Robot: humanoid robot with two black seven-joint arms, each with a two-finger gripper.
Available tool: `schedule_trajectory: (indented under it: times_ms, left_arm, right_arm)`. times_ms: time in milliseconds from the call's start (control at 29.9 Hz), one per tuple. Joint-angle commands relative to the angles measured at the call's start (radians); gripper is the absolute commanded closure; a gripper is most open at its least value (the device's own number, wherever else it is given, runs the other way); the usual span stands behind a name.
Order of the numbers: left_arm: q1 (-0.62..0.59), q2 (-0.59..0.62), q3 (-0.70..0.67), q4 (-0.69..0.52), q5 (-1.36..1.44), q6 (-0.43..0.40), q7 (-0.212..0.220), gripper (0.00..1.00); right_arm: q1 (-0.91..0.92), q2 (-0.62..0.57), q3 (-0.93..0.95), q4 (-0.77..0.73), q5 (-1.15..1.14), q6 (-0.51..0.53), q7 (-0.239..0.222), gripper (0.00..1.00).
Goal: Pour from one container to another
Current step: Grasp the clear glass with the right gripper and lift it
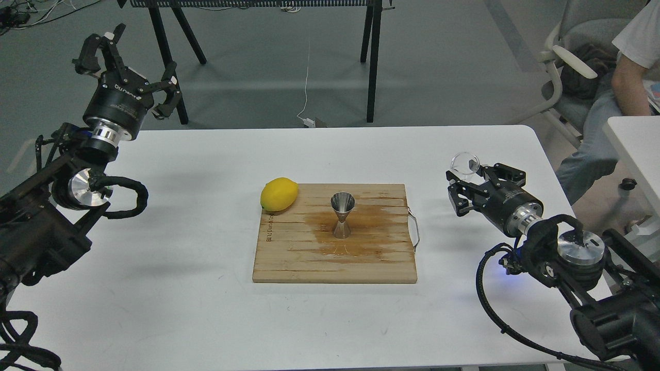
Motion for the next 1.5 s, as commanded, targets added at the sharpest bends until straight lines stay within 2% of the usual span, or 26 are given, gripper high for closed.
schedule_trajectory:
  times_ms: [0, 501, 802, 1370, 1471]
  left_arm:
    - [0.000, 0.001, 0.000, 0.000, 0.000, 0.000, 0.000, 0.00]
    - [0.000, 0.009, 0.000, -0.003, 0.000, 0.001, 0.000, 0.00]
    - [0.000, 0.009, 0.000, -0.003, 0.000, 0.001, 0.000, 0.00]
    - [0.000, 0.012, -0.001, -0.003, 0.000, 0.001, 0.000, 0.00]
    - [0.000, 0.012, -0.001, -0.003, 0.000, 0.001, 0.000, 0.00]
  right_arm:
    - [0.015, 0.011, -0.034, 0.071, -0.097, -0.064, 0.001, 0.68]
    - [0.145, 0.100, -0.219, 0.107, -0.267, -0.205, 0.005, 0.68]
    - [0.168, 0.114, -0.279, 0.108, -0.436, -0.213, 0.005, 0.68]
    - [0.220, 0.166, -0.353, 0.107, -0.490, -0.227, 0.005, 0.68]
    - [0.223, 0.183, -0.373, 0.105, -0.574, -0.244, 0.005, 0.68]
